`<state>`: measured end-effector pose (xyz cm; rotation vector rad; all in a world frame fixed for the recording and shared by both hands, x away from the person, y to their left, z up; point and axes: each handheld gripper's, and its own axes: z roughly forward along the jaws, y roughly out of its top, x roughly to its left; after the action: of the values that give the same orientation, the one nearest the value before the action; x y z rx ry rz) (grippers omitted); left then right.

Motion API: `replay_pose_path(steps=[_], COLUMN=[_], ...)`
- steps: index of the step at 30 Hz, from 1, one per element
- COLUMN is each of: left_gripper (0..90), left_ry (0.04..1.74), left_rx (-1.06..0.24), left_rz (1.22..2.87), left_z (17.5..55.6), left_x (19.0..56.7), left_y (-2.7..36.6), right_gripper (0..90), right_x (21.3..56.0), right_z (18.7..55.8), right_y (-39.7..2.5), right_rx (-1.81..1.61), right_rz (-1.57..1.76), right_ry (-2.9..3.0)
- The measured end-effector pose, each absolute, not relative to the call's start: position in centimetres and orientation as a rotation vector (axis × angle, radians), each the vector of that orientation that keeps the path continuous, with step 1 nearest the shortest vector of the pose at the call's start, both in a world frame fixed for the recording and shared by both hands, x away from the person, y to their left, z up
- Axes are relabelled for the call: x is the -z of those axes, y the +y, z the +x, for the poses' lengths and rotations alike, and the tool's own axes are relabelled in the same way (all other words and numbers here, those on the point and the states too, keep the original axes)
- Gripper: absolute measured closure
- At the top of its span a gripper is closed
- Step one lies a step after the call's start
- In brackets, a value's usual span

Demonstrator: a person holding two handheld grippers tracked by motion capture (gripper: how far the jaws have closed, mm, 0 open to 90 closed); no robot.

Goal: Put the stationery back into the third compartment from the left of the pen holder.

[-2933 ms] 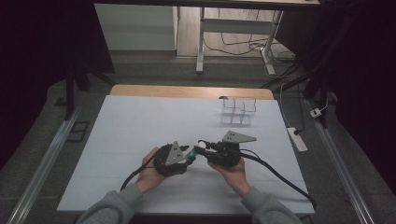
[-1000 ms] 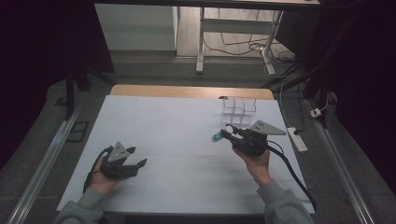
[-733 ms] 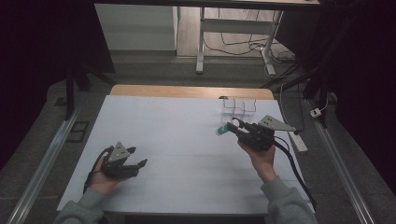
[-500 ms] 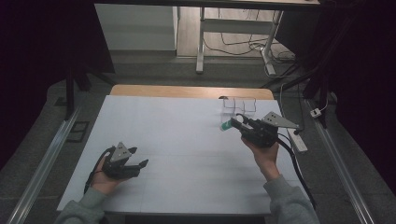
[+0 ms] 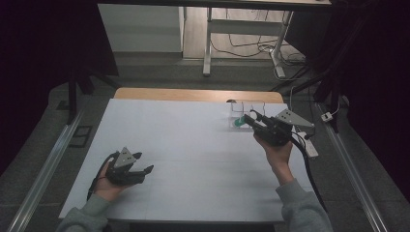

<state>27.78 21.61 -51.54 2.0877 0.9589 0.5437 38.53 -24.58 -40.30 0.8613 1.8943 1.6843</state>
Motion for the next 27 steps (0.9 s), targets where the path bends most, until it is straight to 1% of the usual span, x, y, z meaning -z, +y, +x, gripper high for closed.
replay_pose_path(steps=[14, 27], left_gripper=[33.0, 33.0], left_ry=[0.960, 0.949], left_rx=[-0.541, -0.549], left_rz=[2.096, 2.117], left_z=[27.9, 27.8], left_x=[51.6, 51.6], left_y=[21.6, 21.5], right_gripper=[64.0, 64.1], right_x=[39.8, 40.1], right_z=[40.7, 42.7], right_y=[-24.9, -26.5], right_rx=[-1.645, -1.541], right_rz=[0.879, 0.929], right_ry=[1.863, 1.807])
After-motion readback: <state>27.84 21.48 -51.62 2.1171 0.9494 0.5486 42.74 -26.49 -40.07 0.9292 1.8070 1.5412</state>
